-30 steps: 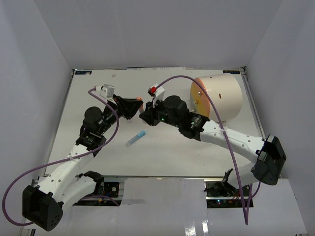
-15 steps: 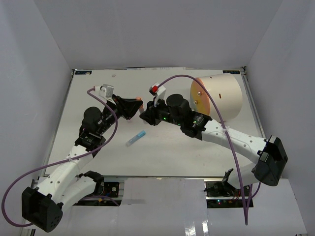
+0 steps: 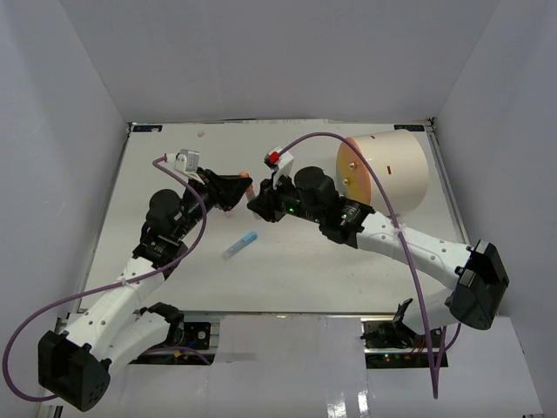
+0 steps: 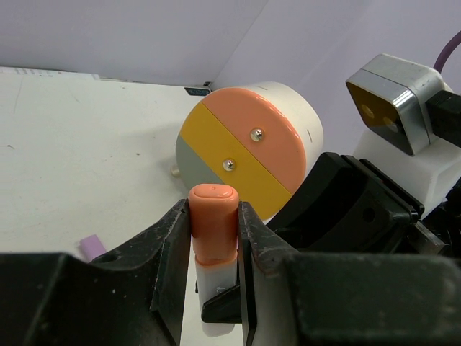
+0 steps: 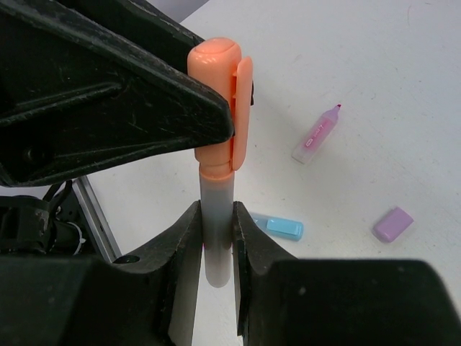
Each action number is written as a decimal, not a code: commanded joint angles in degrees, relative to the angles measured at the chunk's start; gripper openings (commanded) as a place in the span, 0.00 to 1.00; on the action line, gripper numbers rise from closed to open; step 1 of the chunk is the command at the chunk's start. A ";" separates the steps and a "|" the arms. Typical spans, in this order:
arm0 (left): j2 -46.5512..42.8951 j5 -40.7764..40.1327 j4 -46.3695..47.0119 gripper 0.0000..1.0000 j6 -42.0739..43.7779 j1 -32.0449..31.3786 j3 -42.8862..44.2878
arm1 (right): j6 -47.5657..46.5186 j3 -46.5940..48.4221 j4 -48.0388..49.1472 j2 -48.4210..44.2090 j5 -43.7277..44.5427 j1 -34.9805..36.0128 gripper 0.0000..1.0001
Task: Sort the stationery into containers
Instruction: Close the pen cap on the pen.
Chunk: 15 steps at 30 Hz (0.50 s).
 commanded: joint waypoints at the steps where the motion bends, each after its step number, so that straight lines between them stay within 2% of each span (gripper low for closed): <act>1: 0.10 0.86 -7.83 0.17 3.18 -0.83 -1.65 | -0.35 4.63 11.92 -0.99 5.32 -1.83 0.08; 8: 1.60 -1.77 -9.77 0.17 6.17 -1.00 0.19 | -1.05 7.09 9.98 1.56 5.14 -1.91 0.08; 15: 2.65 -2.83 -10.29 0.17 4.78 -1.01 0.37 | -1.05 8.05 10.42 3.23 6.99 -1.91 0.08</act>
